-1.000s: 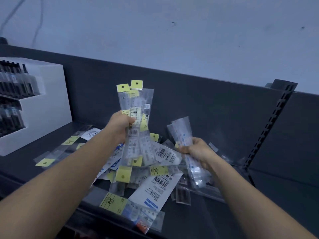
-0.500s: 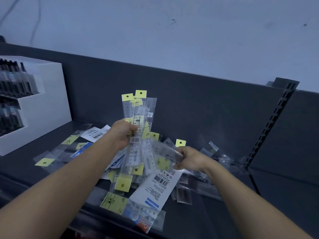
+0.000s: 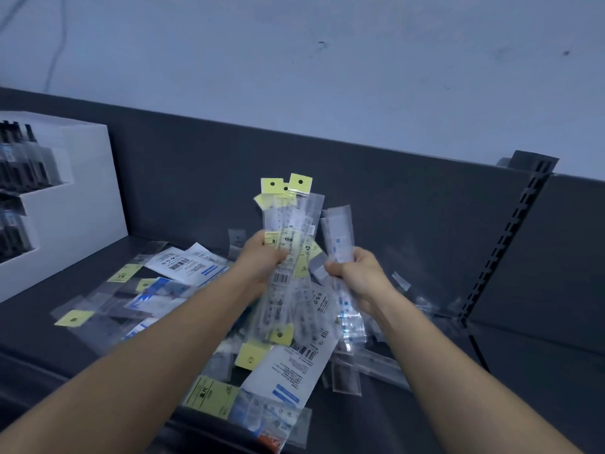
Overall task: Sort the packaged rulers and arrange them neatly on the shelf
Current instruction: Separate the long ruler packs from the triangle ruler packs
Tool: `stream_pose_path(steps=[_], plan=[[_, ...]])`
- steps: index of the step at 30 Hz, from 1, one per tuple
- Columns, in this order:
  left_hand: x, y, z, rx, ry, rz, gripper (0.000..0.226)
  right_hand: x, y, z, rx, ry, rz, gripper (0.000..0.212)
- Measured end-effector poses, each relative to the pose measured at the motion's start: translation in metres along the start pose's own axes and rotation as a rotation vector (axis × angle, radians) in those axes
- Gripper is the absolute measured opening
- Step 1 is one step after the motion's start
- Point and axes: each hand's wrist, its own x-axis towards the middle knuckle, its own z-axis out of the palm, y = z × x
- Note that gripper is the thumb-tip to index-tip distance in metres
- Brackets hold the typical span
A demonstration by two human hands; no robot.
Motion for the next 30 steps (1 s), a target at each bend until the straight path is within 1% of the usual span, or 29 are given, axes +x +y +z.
stream_pose_path(steps=[3, 7, 10, 15, 19, 21, 23, 24, 25, 27, 28, 30], plan=[[0.000, -0.001, 0.005, -0.068, 0.010, -0.033, 0.019, -0.001, 0.001, 0.004, 0.076, 0.012, -0.001, 0.018], [0.001, 0.000, 0.008, -0.119, 0.035, -0.046, 0.022, -0.005, 0.001, 0.009, 0.125, -0.051, 0.003, 0.019], [0.000, 0.005, 0.006, -0.124, 0.037, -0.026, 0.020, -0.009, -0.002, 0.010, 0.110, -0.074, 0.001, 0.019], [-0.006, 0.027, -0.009, -0.155, 0.062, 0.047, 0.016, -0.015, -0.002, 0.003, 0.054, -0.047, -0.025, 0.019], [-0.005, 0.034, -0.024, -0.157, 0.143, 0.122, 0.021, -0.020, 0.001, -0.002, -0.024, -0.065, -0.011, 0.018], [-0.006, 0.032, -0.027, -0.154, 0.218, 0.140, 0.021, -0.023, 0.003, -0.007, -0.098, -0.127, 0.017, 0.019], [-0.008, 0.031, -0.028, -0.182, 0.287, 0.128, 0.015, -0.025, 0.006, -0.011, -0.237, -0.221, 0.055, 0.020], [-0.011, 0.031, -0.029, -0.205, 0.320, 0.116, 0.012, -0.027, 0.007, -0.014, -0.297, -0.237, 0.068, 0.020], [-0.014, 0.032, -0.028, -0.228, 0.343, 0.102, 0.011, -0.028, 0.008, -0.017, -0.341, -0.227, 0.071, 0.021], [-0.019, 0.029, -0.026, -0.253, 0.393, 0.076, 0.019, -0.030, 0.009, -0.027, -0.386, -0.186, 0.068, 0.024], [-0.022, 0.026, -0.024, -0.255, 0.397, 0.055, 0.019, -0.032, 0.009, -0.033, -0.406, -0.191, 0.078, 0.024], [-0.025, 0.020, -0.018, -0.259, 0.386, 0.015, 0.010, -0.036, 0.012, -0.044, -0.495, -0.239, 0.121, 0.023]])
